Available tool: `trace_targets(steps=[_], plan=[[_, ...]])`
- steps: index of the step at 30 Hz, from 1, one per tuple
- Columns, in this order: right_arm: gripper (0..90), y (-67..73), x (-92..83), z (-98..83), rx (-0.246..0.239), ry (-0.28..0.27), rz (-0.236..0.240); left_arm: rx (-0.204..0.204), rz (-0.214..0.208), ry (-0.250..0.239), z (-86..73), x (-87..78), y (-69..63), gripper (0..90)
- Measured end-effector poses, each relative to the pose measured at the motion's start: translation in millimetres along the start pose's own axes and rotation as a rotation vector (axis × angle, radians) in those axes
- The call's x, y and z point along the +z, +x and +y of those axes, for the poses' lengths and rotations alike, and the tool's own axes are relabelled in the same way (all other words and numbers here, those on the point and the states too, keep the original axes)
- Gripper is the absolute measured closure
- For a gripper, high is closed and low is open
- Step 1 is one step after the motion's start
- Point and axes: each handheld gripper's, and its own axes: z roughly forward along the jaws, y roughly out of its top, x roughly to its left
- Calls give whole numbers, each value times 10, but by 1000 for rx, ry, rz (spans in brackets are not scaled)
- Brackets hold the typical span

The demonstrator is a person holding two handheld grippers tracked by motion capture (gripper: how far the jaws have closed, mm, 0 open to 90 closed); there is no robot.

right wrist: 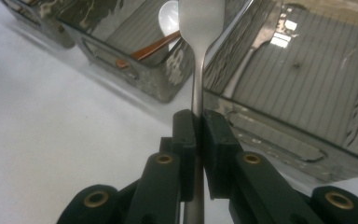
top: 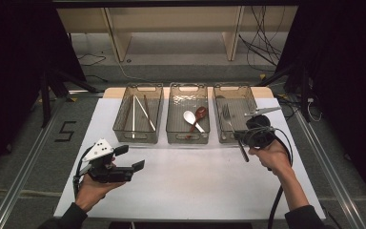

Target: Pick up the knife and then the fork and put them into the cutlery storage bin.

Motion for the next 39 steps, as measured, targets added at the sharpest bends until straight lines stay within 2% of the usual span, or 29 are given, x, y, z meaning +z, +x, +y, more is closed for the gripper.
trace_targets(steps=[11, 17, 23, 39], plan=[[848, -219, -1, 133, 63, -38, -30, 1, 3, 1, -3, 2, 8, 156], [848, -279, 30, 326, 74, -64, -42, -3, 4, -3, -3, 0, 9, 156], [848, -378, 75, 504, 104, -74, -66, -2, 3, -3, -4, -7, 14, 156], [848, -471, 216, 698, 147, -89, -84, 2, 2, -4, -4, 0, 5, 156]])
